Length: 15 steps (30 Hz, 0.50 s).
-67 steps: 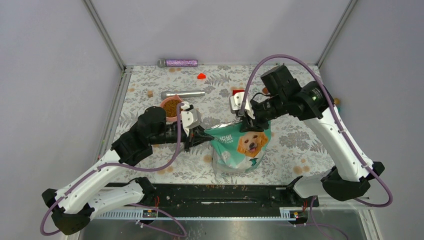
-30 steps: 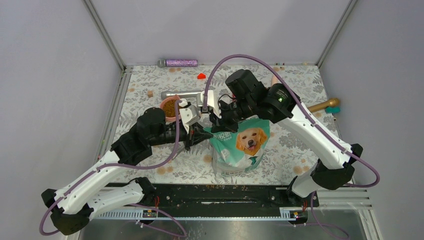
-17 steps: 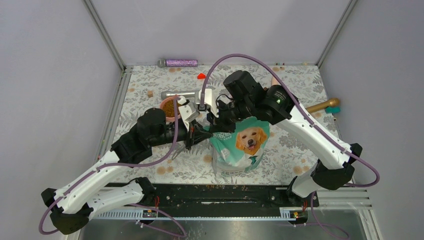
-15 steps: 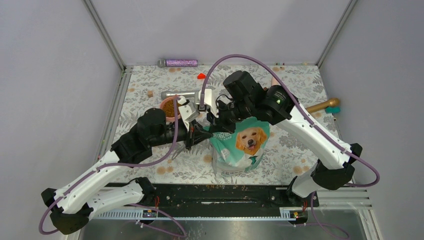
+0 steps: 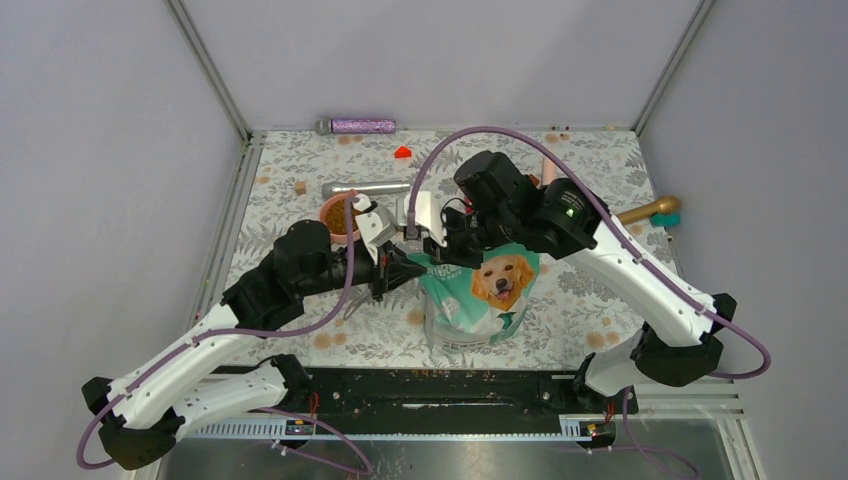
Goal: Serve the pet food
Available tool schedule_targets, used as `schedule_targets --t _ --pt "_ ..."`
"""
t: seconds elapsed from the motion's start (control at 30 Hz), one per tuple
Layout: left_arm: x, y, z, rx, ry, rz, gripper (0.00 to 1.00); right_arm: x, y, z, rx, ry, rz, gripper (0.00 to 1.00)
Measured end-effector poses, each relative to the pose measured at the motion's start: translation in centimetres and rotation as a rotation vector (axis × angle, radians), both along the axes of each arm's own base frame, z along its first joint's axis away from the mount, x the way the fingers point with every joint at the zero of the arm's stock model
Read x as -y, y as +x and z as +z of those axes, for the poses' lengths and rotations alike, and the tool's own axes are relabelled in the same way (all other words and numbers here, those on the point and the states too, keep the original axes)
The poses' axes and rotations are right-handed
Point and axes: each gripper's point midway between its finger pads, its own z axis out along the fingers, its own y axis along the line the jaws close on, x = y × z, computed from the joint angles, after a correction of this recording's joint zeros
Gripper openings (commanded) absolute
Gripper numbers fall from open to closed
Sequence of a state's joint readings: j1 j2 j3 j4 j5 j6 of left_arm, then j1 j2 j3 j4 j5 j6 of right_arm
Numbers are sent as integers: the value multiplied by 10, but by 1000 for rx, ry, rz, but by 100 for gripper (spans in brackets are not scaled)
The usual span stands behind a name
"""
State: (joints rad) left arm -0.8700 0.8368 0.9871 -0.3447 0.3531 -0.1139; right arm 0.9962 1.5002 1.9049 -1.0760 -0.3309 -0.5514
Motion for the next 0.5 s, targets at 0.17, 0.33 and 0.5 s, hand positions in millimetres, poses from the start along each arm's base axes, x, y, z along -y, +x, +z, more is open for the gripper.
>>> schedule_targets --t 0.17,0.33,0.5 --pt "1 -1 1 4 -5 -5 0 7 -3 0 44 -18 31 1" --pt "1 -1 1 7 -4 -7 0 14 0 0 80 -51 36 29" --pt "1 -1 1 13 -3 -6 0 35 6 -6 126 -147 20 0"
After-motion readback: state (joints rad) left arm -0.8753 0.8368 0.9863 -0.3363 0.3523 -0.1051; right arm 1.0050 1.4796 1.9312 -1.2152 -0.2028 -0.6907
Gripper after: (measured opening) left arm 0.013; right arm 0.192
